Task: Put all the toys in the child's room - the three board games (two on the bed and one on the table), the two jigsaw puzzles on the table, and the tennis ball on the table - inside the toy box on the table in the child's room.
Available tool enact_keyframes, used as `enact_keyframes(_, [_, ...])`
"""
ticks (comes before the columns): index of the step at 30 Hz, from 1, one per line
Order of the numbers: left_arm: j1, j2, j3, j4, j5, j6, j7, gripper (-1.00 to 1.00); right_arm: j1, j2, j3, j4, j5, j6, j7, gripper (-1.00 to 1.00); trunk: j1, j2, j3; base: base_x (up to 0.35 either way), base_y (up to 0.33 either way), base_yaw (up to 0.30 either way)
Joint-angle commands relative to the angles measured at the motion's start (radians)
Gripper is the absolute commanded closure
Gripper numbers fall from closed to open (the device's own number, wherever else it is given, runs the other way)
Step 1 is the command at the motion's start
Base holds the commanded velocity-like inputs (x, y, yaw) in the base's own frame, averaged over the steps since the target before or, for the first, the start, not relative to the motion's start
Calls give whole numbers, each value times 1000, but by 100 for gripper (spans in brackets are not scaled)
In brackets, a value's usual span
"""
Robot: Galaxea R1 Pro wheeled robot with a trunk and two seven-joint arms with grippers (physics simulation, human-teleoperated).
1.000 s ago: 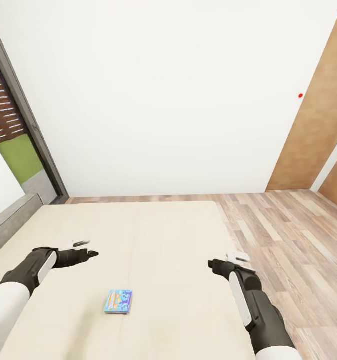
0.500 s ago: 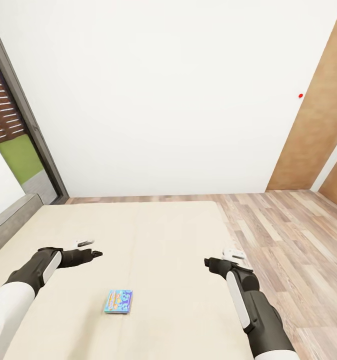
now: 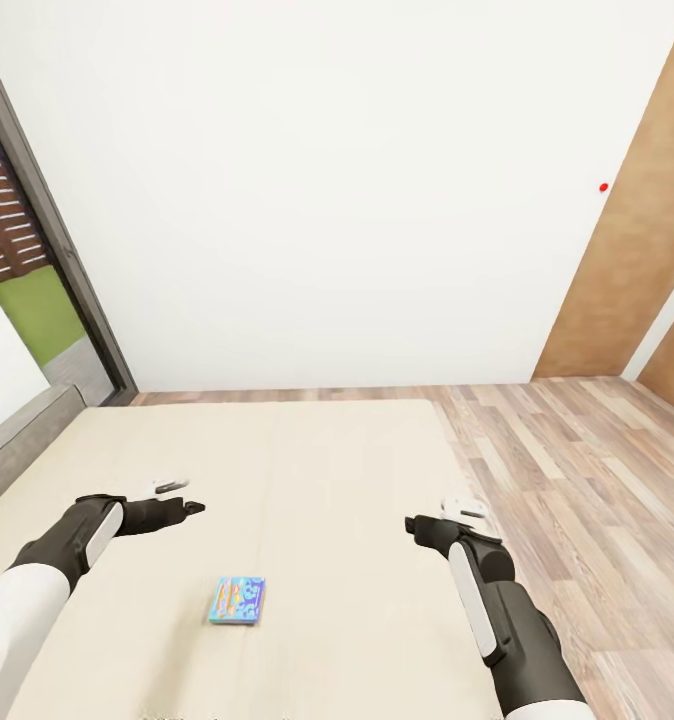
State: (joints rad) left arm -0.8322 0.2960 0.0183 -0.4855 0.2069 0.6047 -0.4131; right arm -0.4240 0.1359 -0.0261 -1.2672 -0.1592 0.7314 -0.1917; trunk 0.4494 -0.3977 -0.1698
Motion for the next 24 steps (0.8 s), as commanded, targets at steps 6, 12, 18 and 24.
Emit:
enact_keyframes(6, [-1,0,2,-1,3,7,-1,-100,-1,-1,-2,1,-11,5,-8,-100,1,-2,-12,0,0,0])
enact_keyframes(12, [-1,0,2,-1,3,7,-1,-100,-1,0,-2,-1,-11,5,-8,-100,1,-2,-22,0,0,0])
enact_keyframes(18, [-1,0,3,-2,4,8,-1,-100,-3,2,-2,-12,-11,55,-8,-100,1,-2,-32,0,0,0])
enact_keyframes(24, [-3,0,3,-10,5,14,1,-100,-17,5,-3,-42,-12,158,-6,-100,1,-2,-42,0,0,0])
